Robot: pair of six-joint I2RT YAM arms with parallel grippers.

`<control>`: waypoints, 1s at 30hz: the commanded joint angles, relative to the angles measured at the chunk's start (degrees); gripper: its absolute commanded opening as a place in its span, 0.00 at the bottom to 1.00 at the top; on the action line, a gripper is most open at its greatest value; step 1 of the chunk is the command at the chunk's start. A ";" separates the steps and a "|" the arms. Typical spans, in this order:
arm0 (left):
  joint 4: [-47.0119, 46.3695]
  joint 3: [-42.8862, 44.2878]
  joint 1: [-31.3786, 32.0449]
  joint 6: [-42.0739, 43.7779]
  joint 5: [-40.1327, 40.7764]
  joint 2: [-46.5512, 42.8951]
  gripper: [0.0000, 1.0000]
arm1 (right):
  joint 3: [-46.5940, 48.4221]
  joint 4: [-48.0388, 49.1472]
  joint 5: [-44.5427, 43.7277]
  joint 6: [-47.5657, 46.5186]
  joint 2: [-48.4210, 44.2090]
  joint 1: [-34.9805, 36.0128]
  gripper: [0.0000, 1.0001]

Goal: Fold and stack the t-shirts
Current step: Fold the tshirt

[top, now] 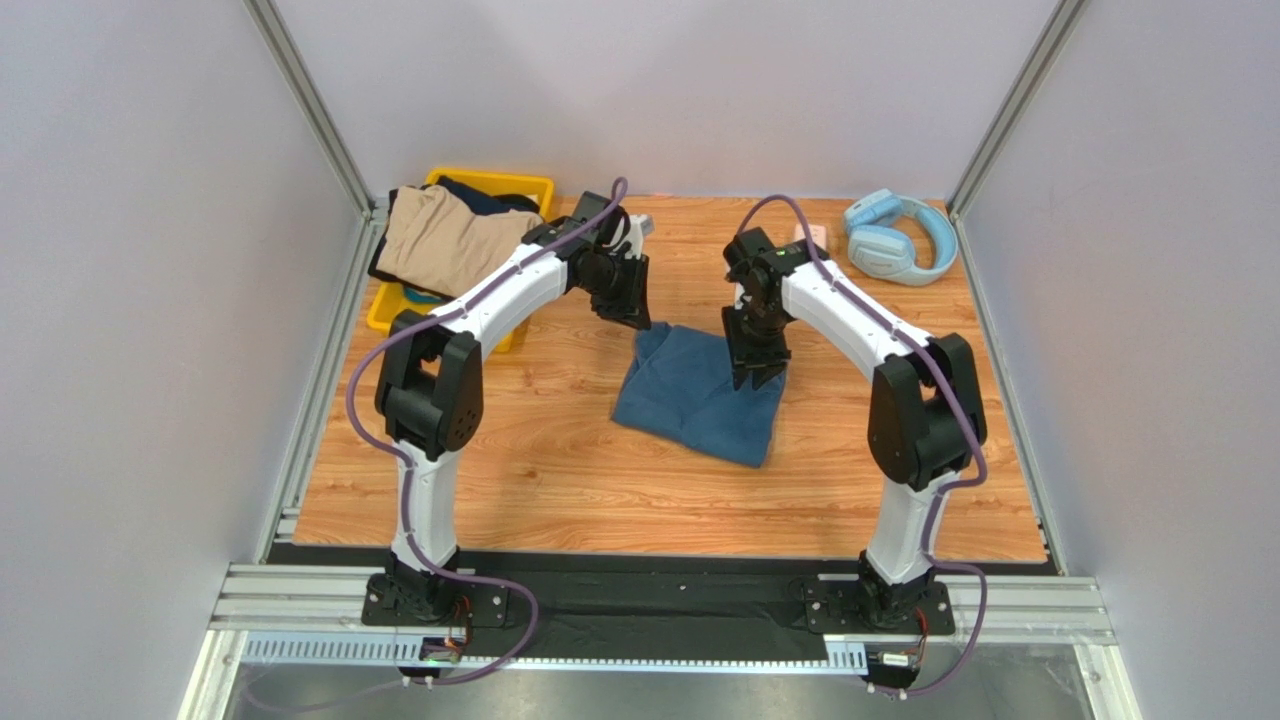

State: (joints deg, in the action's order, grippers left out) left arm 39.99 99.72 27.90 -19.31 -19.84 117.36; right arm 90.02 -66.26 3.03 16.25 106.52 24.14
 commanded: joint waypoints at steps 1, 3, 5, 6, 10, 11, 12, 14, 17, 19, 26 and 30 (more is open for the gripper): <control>-0.52 4.95 0.14 -0.38 -4.33 3.38 0.29 | -1.95 4.82 5.67 1.59 3.95 0.73 0.36; -1.14 6.79 0.14 -0.46 -6.34 5.06 0.34 | -2.48 6.13 6.55 1.59 5.45 0.73 0.36; -2.36 7.76 0.14 -0.64 -7.23 7.35 0.38 | -3.18 6.32 6.73 1.33 6.59 0.91 0.37; -2.81 8.55 0.14 -0.64 -7.76 8.05 0.39 | -3.62 6.58 6.47 1.24 7.81 0.91 0.36; -4.74 9.96 0.14 -1.60 -7.94 12.18 0.40 | -5.81 7.02 6.55 0.98 8.62 0.99 0.36; -5.09 10.40 0.14 -1.69 -7.94 12.80 0.40 | -6.17 7.20 6.47 0.98 8.44 0.91 0.36; -5.53 10.49 0.14 -1.87 -8.11 13.59 0.40 | -6.52 7.54 6.38 1.15 8.27 0.91 0.36; -7.19 10.23 0.14 -2.22 -8.64 13.95 0.40 | -7.66 7.99 6.81 1.33 7.56 1.00 0.36; -8.78 9.61 0.14 -2.40 -10.04 15.00 0.40 | -8.54 8.34 8.04 1.59 7.74 1.00 0.36; -9.22 9.44 0.14 -3.01 -11.27 15.79 0.40 | -8.98 8.69 8.31 1.85 8.00 1.00 0.36; -16.15 3.74 0.31 -6.96 -18.73 14.83 0.36 | -10.04 9.83 8.66 2.29 10.02 1.00 0.36; -18.89 0.13 0.66 -8.73 -21.56 14.21 0.24 | -10.04 10.10 8.93 2.56 11.34 0.91 0.36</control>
State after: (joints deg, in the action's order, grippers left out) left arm 25.85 102.24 27.99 -25.69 -35.90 133.21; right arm 81.56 -58.83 11.27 18.00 115.15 24.82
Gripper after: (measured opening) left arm 0.269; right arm 0.361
